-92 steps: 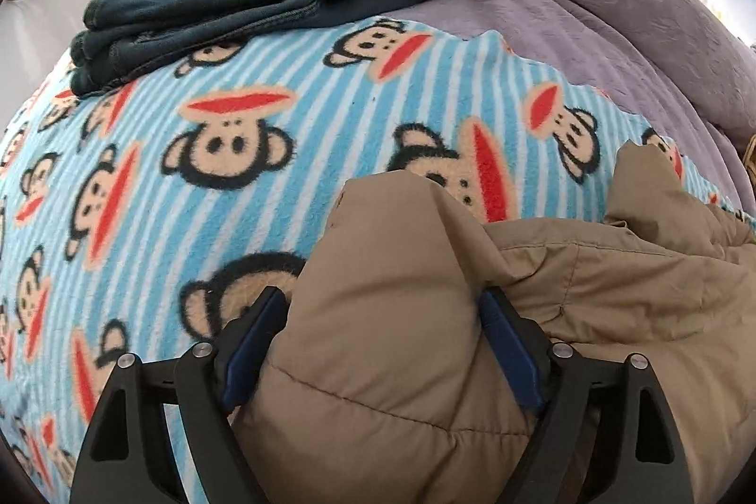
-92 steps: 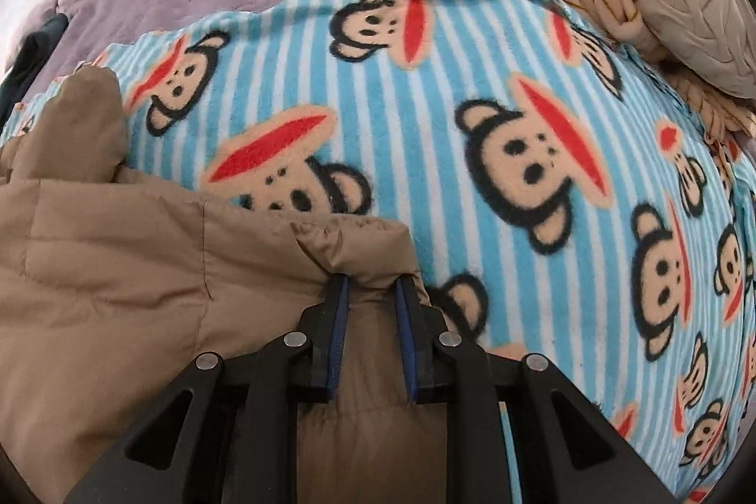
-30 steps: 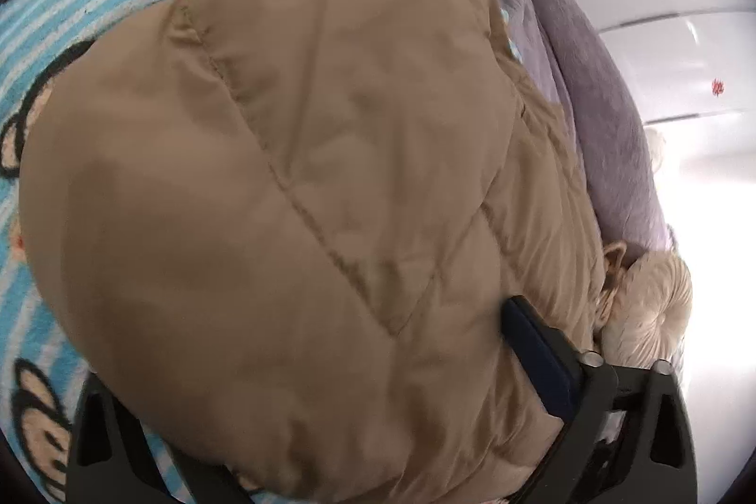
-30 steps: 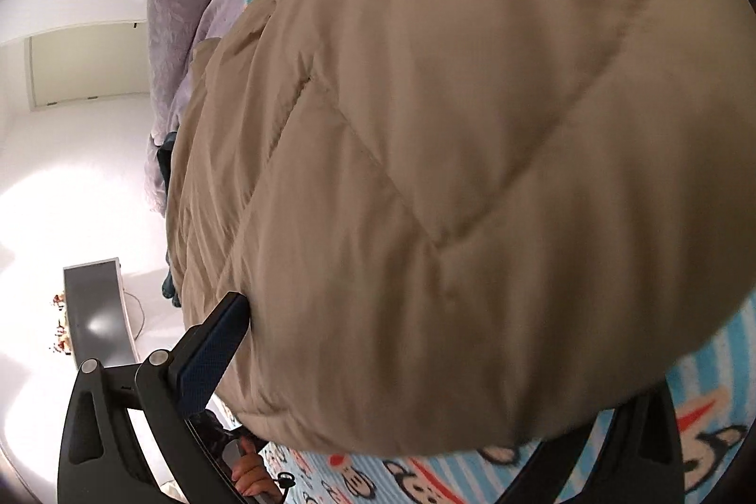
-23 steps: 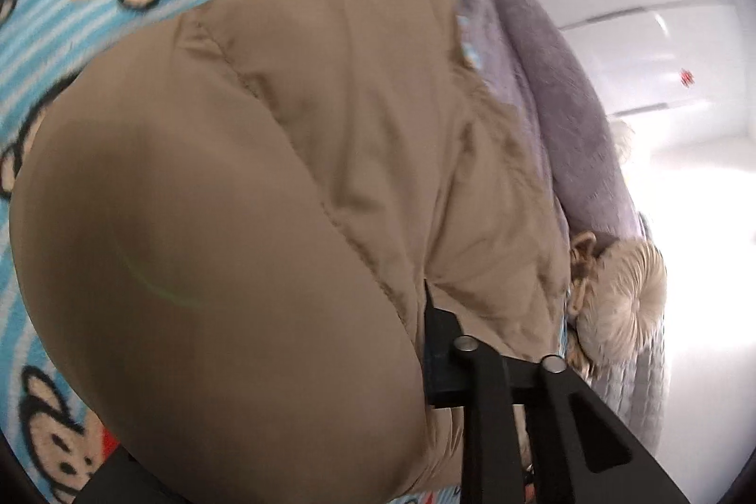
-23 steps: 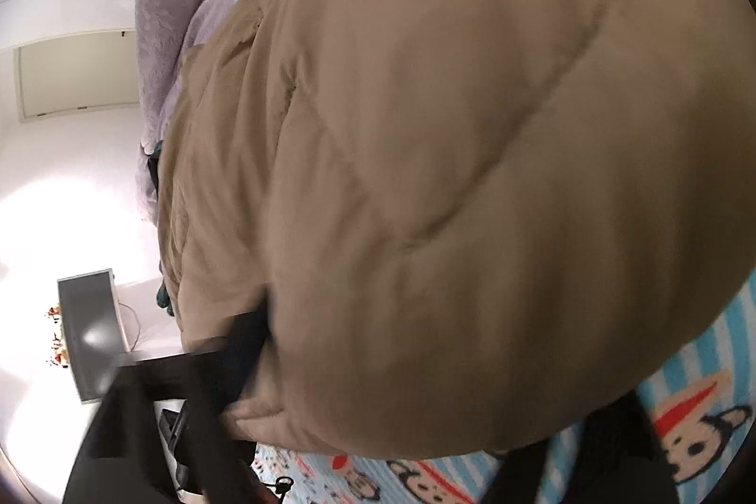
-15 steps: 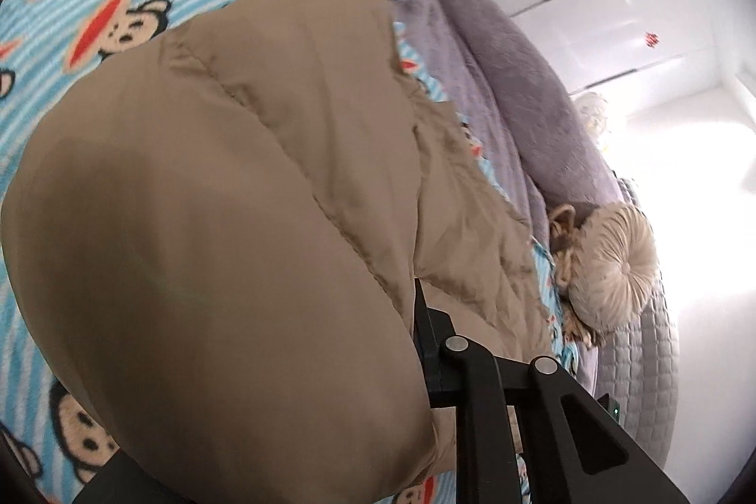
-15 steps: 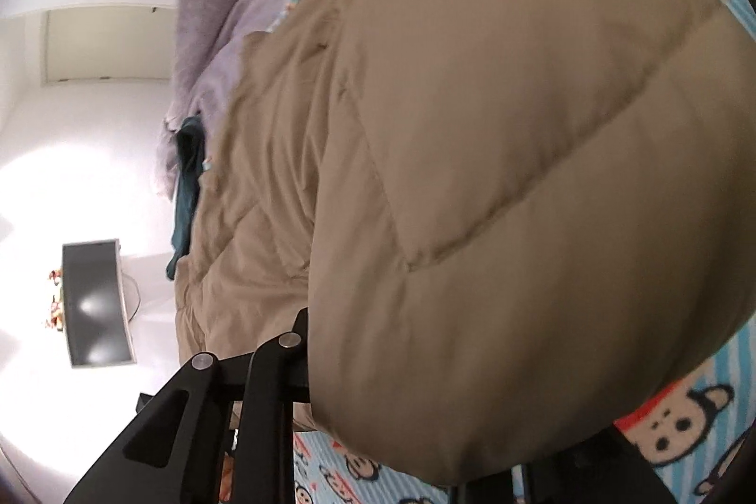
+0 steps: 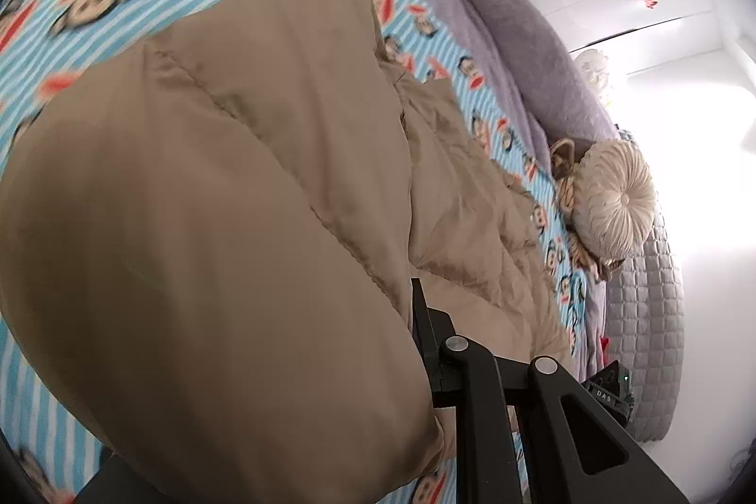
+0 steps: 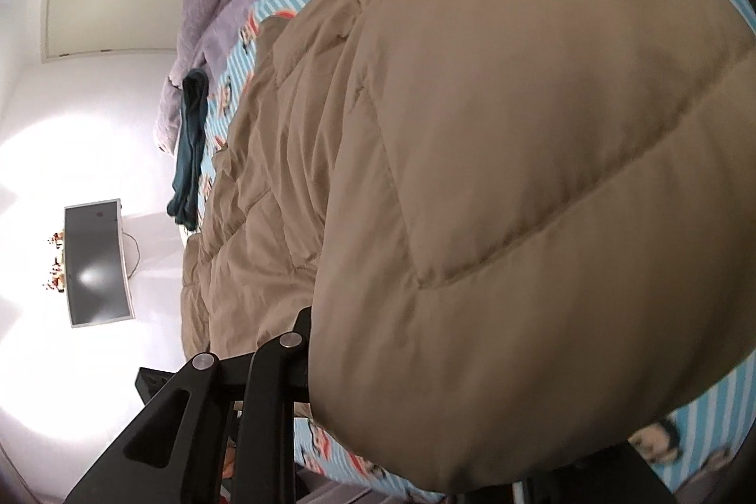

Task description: Fold large clothes

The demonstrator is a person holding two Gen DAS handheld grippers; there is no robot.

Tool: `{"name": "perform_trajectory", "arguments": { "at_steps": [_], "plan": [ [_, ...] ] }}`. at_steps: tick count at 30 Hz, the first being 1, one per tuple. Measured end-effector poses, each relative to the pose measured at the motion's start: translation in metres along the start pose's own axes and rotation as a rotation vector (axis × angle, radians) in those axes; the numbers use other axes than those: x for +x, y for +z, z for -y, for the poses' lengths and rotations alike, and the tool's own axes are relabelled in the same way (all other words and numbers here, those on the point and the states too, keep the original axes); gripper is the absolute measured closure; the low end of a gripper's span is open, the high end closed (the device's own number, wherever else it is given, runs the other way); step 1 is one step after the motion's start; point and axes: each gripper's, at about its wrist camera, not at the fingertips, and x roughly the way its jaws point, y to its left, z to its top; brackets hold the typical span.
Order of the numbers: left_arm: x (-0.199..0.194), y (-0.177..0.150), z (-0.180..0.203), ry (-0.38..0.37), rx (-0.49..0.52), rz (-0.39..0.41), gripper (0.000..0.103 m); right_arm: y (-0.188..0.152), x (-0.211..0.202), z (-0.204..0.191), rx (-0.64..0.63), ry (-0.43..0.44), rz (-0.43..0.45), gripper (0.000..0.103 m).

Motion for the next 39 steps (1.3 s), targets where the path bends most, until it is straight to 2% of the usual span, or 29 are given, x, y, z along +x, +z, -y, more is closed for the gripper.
{"name": "perform_trajectory", "arguments": {
  "at_steps": [5, 8, 10, 14, 22, 25, 31, 39],
  "plan": [
    [0.003, -0.034, -0.022, 0.061, 0.006, -0.059, 0.081, -0.02, 0.005, 0.017, 0.01, -0.036, -0.016, 0.076],
    [0.012, -0.044, -0.032, 0.101, -0.003, -0.092, 0.081, -0.021, 0.012, 0.029, 0.026, -0.067, -0.024, 0.072],
    [0.011, -0.046, -0.036, 0.107, -0.008, -0.095, 0.081, -0.023, 0.012, 0.034, 0.028, -0.085, -0.029, 0.066],
    [0.005, -0.045, -0.024, 0.157, 0.033, -0.108, 0.075, -0.026, 0.006, 0.027, 0.004, -0.141, -0.025, 0.057],
    [-0.024, -0.047, 0.001, 0.253, 0.129, -0.129, 0.075, -0.035, -0.018, 0.007, -0.08, -0.286, -0.037, 0.036],
    [-0.039, -0.047, 0.009, 0.296, 0.176, -0.12, 0.075, -0.041, -0.03, 0.003, -0.104, -0.336, -0.029, 0.035],
    [-0.065, -0.052, 0.014, 0.346, 0.205, -0.1, 0.075, -0.053, -0.066, 0.002, -0.157, -0.415, 0.026, 0.035],
    [-0.085, -0.052, 0.029, 0.401, 0.251, -0.029, 0.075, -0.051, -0.086, -0.032, -0.244, -0.437, 0.126, 0.035]
  ]
}}
